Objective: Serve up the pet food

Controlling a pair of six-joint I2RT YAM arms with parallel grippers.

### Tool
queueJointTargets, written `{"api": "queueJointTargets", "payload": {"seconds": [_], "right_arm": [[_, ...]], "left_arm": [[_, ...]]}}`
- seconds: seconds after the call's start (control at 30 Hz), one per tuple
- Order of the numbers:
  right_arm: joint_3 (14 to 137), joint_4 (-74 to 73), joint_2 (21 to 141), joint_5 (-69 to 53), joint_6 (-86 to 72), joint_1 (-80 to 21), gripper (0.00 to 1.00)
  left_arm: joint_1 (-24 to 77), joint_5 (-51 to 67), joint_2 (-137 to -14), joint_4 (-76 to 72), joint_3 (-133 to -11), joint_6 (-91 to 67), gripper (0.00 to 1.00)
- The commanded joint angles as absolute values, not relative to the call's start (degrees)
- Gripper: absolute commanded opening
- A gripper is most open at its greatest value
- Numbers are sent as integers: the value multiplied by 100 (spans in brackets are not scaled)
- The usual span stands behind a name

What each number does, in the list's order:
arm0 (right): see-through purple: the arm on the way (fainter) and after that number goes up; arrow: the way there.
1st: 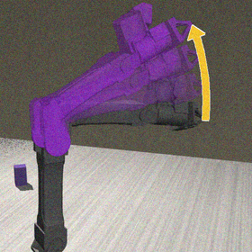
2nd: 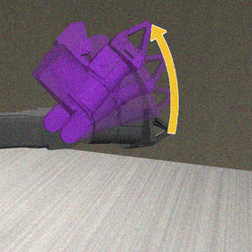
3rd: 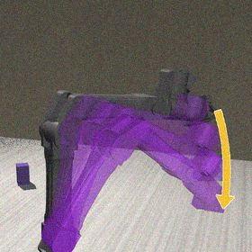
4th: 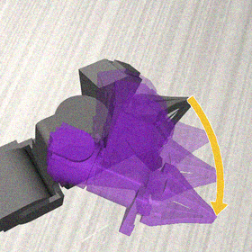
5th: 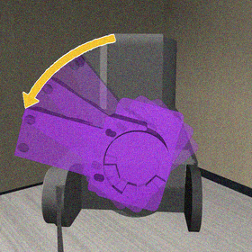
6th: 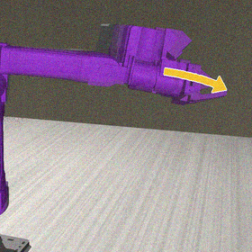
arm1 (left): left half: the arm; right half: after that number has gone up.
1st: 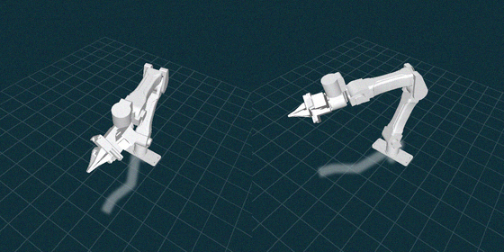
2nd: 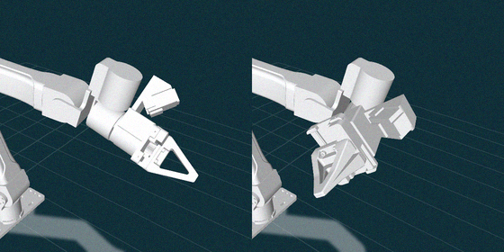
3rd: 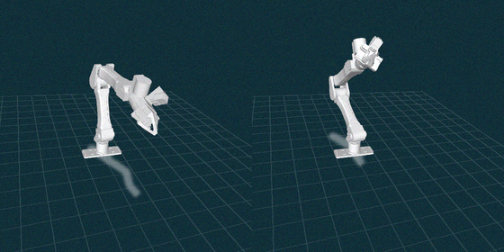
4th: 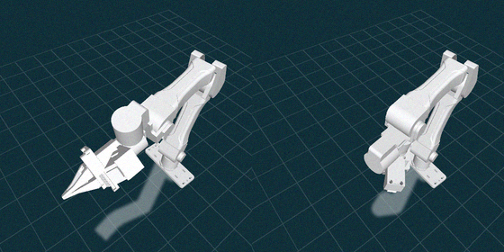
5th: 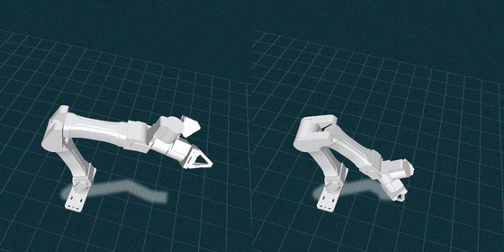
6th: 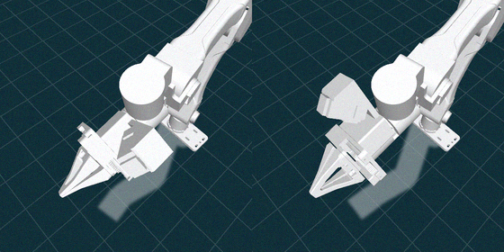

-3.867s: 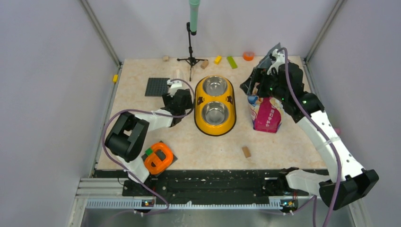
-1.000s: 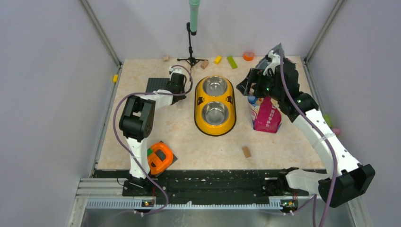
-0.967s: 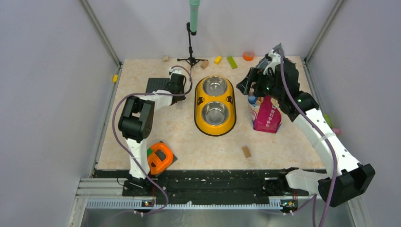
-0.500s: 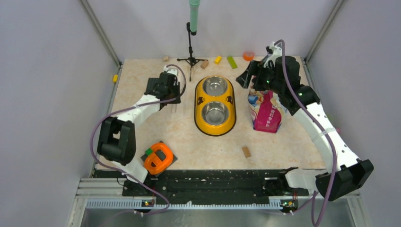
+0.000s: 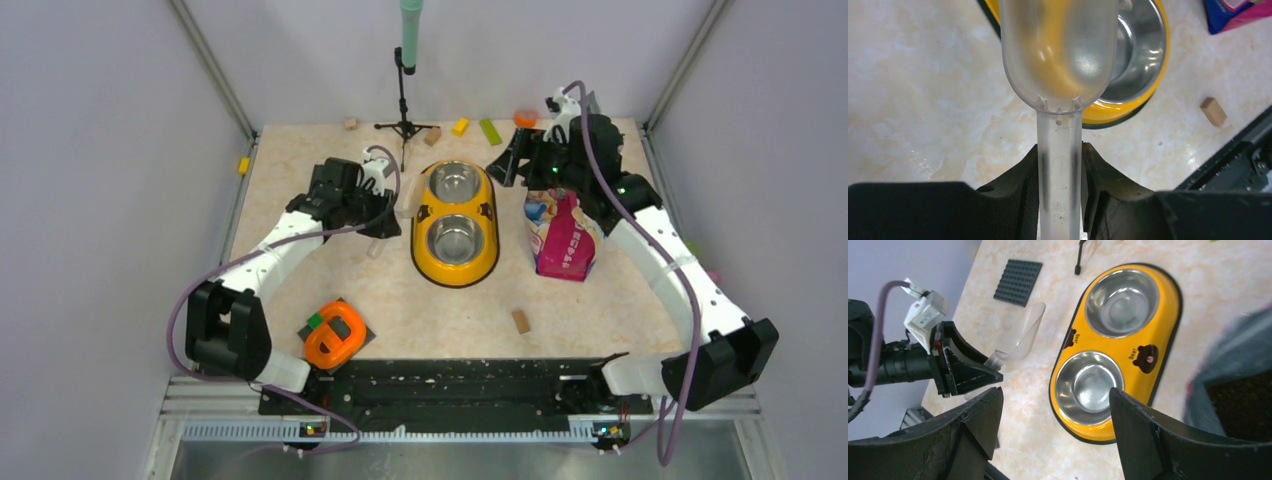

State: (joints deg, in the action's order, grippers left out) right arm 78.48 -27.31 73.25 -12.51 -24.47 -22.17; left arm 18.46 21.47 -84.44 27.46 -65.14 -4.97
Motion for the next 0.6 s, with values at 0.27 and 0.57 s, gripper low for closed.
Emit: {"api": "queueJointTargets", "payload": {"seconds": [0.27, 0.57], "right_arm": [[8277, -2458, 7884, -1720, -2643, -2461, 79], [8287, -2707, 7701, -1561, -2554, -2461, 79]], "left_arm": [[1837, 390, -8104, 1883, -6172, -1268, 0], [1863, -1355, -9600, 776, -6365, -2437, 0]]}}
